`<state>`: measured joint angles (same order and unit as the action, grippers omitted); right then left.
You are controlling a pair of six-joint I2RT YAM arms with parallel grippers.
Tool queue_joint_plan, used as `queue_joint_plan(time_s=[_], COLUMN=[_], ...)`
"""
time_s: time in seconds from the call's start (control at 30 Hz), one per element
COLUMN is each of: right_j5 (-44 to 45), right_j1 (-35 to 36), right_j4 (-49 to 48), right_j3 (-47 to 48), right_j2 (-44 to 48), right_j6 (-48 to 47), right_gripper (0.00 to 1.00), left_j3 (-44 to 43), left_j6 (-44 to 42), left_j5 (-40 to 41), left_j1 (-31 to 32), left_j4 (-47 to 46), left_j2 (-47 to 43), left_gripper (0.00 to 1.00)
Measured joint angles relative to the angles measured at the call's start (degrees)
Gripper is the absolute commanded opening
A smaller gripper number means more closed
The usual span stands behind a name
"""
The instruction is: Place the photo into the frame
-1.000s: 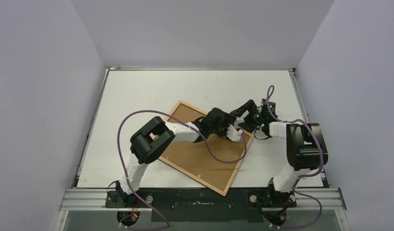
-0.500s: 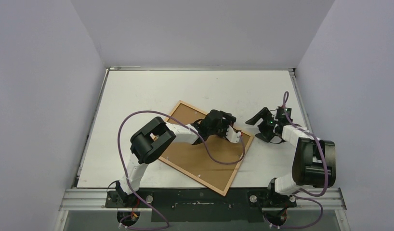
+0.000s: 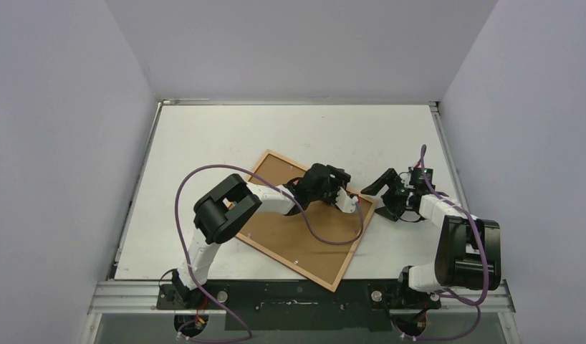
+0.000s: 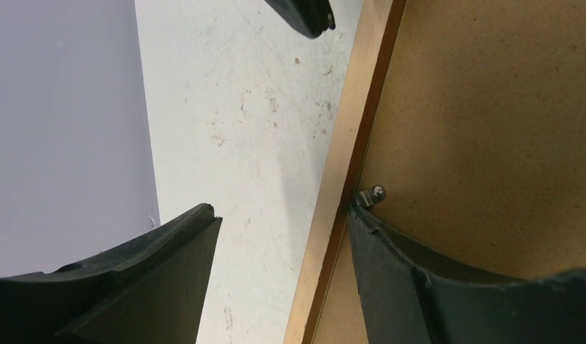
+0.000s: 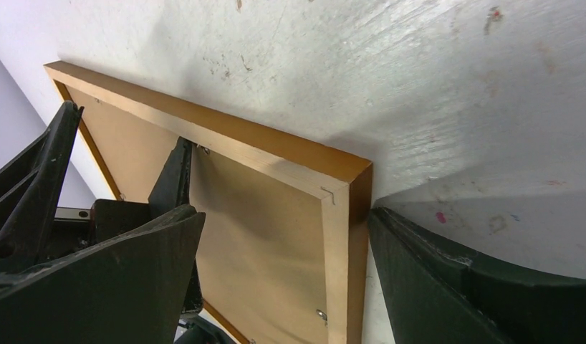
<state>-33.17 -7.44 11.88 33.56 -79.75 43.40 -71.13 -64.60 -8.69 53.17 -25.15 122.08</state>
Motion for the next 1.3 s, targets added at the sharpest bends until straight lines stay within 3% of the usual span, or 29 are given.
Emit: queue_joint_plan(time_s=[0.33, 1.3], right_j5=[-0.2, -0.3], right_j1=[3.3, 3.4], right_j4=[-2.5, -2.9], right_j3=[0.3, 0.3], right_j2=[-1.4, -1.6], right_j6=[2.2, 2.7], right_gripper=[0.90, 0.90], left_j3=[0.0, 2.3], left_j6=[0.0, 0.7], left_j5=[-0.1, -0.8], left_j1=[-0.2, -1.8], left_j4=[0.0, 3.1], left_j2=[-0.1, -2.9], left_gripper=[0.66, 0.66])
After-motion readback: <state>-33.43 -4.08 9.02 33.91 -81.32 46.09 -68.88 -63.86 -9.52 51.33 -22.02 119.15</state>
